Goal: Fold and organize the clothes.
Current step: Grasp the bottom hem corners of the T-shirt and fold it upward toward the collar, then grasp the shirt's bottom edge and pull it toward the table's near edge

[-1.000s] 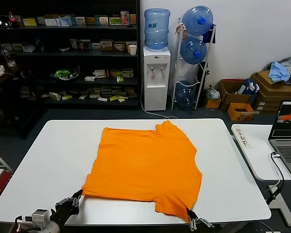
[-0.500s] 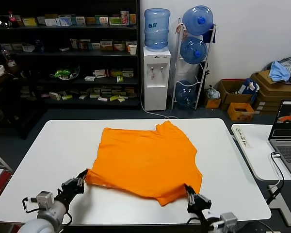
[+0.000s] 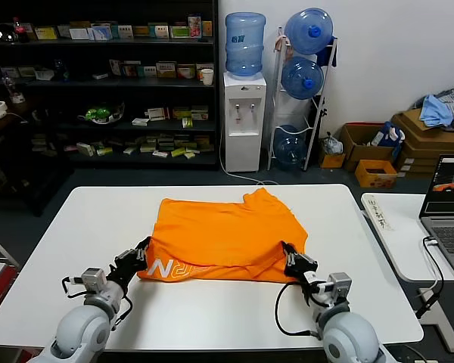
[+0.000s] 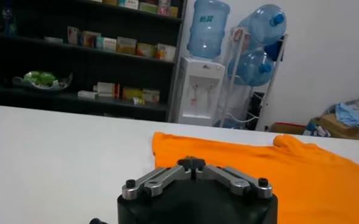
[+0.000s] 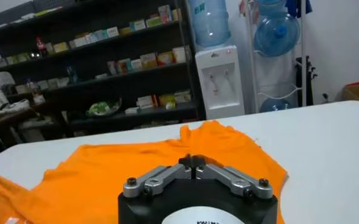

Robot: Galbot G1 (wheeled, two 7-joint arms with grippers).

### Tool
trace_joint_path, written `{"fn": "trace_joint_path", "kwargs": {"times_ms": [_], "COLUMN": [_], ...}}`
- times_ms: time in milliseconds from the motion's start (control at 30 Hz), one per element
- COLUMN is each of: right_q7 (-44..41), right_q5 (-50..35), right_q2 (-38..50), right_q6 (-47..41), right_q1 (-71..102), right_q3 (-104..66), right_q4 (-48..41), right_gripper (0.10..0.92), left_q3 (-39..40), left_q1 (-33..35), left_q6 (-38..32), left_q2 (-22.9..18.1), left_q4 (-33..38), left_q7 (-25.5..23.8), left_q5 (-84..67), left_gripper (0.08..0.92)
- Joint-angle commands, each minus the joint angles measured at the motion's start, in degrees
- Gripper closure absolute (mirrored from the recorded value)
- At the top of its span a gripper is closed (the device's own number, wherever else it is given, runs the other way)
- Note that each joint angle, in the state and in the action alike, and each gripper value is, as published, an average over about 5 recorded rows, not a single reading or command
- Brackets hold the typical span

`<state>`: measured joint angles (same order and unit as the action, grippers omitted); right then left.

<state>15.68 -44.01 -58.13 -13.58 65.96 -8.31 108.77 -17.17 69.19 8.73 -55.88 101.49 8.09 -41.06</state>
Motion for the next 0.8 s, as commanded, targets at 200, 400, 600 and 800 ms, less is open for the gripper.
{"fn": "trace_joint_path", "kwargs": {"times_ms": [200, 400, 600, 800], "right_q7": [-1.07, -2.44, -4.63, -6.76], "right_q5": [-0.68, 5.03, 9.71, 11.18], "right_q2": [-0.17, 1.77, 4.59, 4.00], "right_q6": [-3.45, -2.66, -1.72, -1.51], "right_q1": [-4.94, 2.32, 14.60, 19.07], "right_q3": [1.70, -3.22, -10.25, -13.77], "right_q4": [-2.85, 0.41, 2.36, 0.59], "right_gripper": [0.706, 0.533, 0.360, 0.218], "left_q3": [3.93, 0.32, -4.49, -8.32], "left_q1": [-6.10, -1.62, 8.27, 16.07], "left_q6": [-0.51, -0.45, 1.13, -0.31], "left_q2": [-1.48, -1.47, -0.66, -2.19], "left_q4": [-5.93, -1.80, 3.31, 3.51], "left_q7": [0.18, 0.48, 0.06, -3.50], "left_q5": [4.20, 6.07, 8.64, 9.40], "left_gripper": [0.766, 0.593, 0.419, 0.249]}}
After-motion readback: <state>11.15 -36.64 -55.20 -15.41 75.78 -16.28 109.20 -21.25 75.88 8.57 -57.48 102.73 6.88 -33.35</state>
